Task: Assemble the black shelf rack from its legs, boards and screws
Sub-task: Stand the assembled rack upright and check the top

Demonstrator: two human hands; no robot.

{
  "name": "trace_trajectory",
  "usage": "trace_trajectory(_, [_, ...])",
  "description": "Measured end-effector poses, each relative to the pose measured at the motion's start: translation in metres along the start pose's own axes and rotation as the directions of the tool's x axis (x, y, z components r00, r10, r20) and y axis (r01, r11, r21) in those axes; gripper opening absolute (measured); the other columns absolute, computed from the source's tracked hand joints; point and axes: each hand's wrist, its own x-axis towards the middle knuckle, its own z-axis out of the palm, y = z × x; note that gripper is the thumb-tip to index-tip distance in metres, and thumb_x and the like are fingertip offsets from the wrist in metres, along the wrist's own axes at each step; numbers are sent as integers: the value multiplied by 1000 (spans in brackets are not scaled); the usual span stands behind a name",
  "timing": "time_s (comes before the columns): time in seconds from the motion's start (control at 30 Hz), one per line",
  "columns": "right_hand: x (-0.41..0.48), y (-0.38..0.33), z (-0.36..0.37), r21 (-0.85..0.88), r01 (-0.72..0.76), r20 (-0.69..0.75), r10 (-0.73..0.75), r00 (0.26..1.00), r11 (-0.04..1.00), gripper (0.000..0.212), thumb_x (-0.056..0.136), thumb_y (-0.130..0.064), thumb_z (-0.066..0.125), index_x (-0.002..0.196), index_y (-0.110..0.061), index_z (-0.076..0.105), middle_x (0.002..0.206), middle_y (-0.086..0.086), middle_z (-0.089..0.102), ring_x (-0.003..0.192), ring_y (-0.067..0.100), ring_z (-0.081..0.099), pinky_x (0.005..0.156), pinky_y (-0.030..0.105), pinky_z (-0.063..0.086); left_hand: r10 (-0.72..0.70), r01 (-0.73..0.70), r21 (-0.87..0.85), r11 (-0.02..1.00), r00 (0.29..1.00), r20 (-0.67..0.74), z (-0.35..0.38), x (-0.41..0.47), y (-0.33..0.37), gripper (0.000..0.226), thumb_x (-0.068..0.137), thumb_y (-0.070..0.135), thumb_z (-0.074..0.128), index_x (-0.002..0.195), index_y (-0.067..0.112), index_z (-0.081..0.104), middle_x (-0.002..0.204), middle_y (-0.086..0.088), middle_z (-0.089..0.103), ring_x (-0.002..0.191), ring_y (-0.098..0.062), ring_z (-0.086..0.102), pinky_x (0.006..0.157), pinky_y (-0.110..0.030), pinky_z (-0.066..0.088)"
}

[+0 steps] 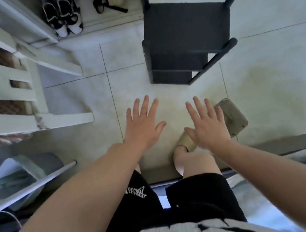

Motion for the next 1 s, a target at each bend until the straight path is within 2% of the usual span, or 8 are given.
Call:
trace_trajectory(0.23, [-57,33,-87,58,-40,-84,45,995,998,75,103,-59,24,158,-28,-17,168,2,-23,154,35,-17,124,59,1,-51,45,-56,997,993,-105,-91,-33,41,76,98,65,26,158,34,-8,168,2,-13,153,-27,-16,122,-52,-1])
trace_trajectory(0.53, [-30,77,-125,164,-166,-107,185,977,972,74,103,-56,31,160,-30,-10,170,-3,-14,156,30,-13,125,54,2,-136,94,-247,965,978,-159,-147,8,60,75,99,59,35,159,30,1,168,-1,-7,154,-30,-6,122,-53,6])
trace_trajectory(0.67, [6,79,-145,195,-209,-74,227,971,958,75,103,-55,33,160,-32,-10,170,-4,-11,156,28,-10,125,53,3,-146,101,-303,948,981,-130,-175,49,49,74,100,56,37,159,28,3,168,-2,-3,154,-31,-4,122,-52,8])
trace_trajectory(0.9, [71,66,-182,273,-321,-23,340,940,907,74,104,-52,36,162,-31,-4,170,-5,-8,157,27,-7,124,52,6,-49,49,-229,972,999,8,-206,127,11,74,100,56,37,160,26,4,168,-3,1,154,-31,-2,122,-52,11])
trace_trajectory(1.0, [97,68,-192,301,-377,22,389,921,876,73,104,-52,36,162,-31,-4,170,-5,-7,157,27,-6,124,51,6,-50,65,-196,978,996,80,-209,159,-1,74,100,56,38,159,24,7,168,-4,4,153,-31,2,121,-52,15])
